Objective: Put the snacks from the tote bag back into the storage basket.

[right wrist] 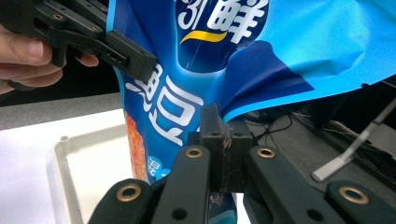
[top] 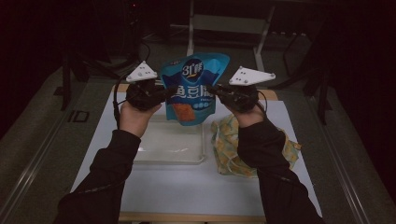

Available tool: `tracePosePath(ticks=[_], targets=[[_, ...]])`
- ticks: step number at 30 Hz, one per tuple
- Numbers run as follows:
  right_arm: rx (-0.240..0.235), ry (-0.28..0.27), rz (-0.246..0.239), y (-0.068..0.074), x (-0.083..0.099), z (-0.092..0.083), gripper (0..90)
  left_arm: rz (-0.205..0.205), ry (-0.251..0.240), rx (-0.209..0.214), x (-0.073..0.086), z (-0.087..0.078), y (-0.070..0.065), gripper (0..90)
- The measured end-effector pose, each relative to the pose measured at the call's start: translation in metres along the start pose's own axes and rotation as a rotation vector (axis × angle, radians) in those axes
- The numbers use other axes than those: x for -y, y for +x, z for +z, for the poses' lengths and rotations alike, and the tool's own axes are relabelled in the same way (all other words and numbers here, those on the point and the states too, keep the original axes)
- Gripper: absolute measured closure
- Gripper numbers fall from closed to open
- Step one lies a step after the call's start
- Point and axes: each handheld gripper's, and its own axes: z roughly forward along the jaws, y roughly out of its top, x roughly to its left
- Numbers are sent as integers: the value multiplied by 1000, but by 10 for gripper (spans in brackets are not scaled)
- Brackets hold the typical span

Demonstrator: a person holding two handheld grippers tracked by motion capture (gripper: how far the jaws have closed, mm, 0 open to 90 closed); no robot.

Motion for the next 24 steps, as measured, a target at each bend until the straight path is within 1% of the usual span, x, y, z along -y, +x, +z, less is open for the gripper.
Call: tracePosePath(ticks=[7, 13, 18, 20, 24], targets=[[-23, -3, -6, 9, -5, 13, 896, -9, 6, -23, 6, -15, 7, 900], [-36, -7, -12, 18, -8, 20, 896, -10, 6, -34, 10, -25, 8, 900], [-36, -8, -17, 22, -7, 23, 896, -5, 11, -37, 13, -27, 10, 900], [-29, -3, -24, 24, -6, 24, 896, -9, 9, -34, 16, -26, 10, 900], [-30, 6, -19, 25, -1, 25, 896, -15, 13, -26, 22, -23, 11, 900]])
